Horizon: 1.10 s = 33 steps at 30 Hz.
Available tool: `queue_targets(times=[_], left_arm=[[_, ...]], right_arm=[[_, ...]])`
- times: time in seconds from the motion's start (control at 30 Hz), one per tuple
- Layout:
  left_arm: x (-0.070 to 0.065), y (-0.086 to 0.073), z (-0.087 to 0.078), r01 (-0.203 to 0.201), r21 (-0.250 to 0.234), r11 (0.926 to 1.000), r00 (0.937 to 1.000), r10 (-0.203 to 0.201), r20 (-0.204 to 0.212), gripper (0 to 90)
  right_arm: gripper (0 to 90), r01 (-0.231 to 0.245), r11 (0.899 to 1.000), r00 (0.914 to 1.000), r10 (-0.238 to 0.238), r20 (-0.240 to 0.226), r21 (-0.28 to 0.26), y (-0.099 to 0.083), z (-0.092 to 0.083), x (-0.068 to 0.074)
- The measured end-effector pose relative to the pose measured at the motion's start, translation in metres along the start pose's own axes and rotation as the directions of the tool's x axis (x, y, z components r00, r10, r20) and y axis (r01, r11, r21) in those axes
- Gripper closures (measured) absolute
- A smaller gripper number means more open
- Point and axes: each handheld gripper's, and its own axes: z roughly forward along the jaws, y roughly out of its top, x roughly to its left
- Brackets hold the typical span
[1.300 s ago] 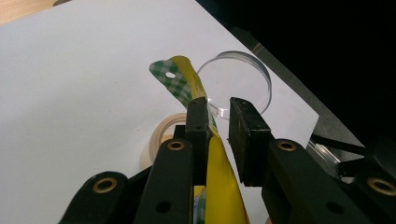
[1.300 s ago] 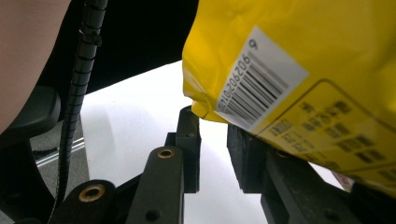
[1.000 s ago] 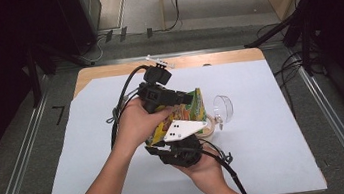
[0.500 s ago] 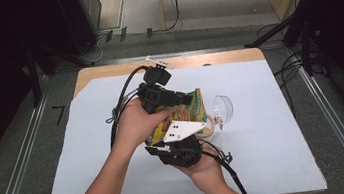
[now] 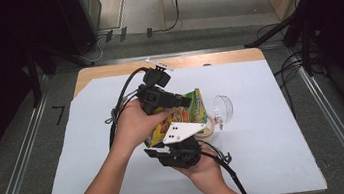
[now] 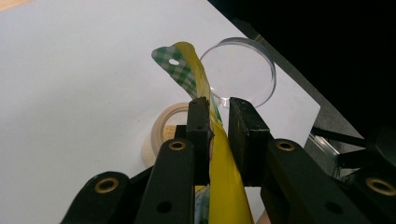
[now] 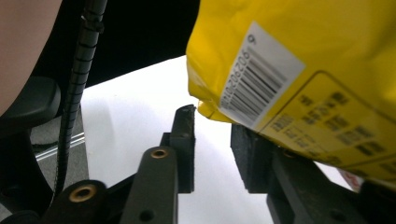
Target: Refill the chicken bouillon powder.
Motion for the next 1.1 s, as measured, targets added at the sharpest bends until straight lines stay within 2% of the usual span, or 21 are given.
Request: queue_targets(times=[0.17, 0.43, 0.63, 0.87, 1.1], left_arm=[[0.001, -0.002, 0.0, 0.003, 0.01, 0.9999, 1.0, -0.003, -0.002, 79.4], [0.004, -0.006, 0.001, 0.01, 0.029, 0.9995, 0.9999, -0.01, 0.006, 79.1], [0.006, -0.01, 0.002, -0.013, 0.06, 0.9981, 0.9999, 0.013, -0.004, 79.3], [0.009, -0.015, 0.004, -0.012, 0.093, 0.9956, 0.9999, 0.013, -0.009, 79.6], [0.011, -0.017, 0.007, -0.014, 0.111, 0.9938, 0.9999, 0.015, -0.002, 80.5]], right_arm=[[68.6, 0.021, 1.0, 0.9998, -0.02, -0.006, 0.009, -0.002, 0.002, 0.001], [65.1, 0.016, 1.0, 0.9995, -0.016, -0.027, 0.015, -0.006, 0.005, 0.002], [64.9, 0.024, 0.999, 0.9991, -0.023, -0.035, 0.023, -0.008, 0.007, 0.002], [64.5, 0.019, 0.999, 0.9983, -0.017, -0.056, 0.036, -0.012, 0.011, 0.002], [64.4, 0.034, 0.998, 0.998, -0.031, -0.056, 0.046, -0.015, 0.013, 0.002]])
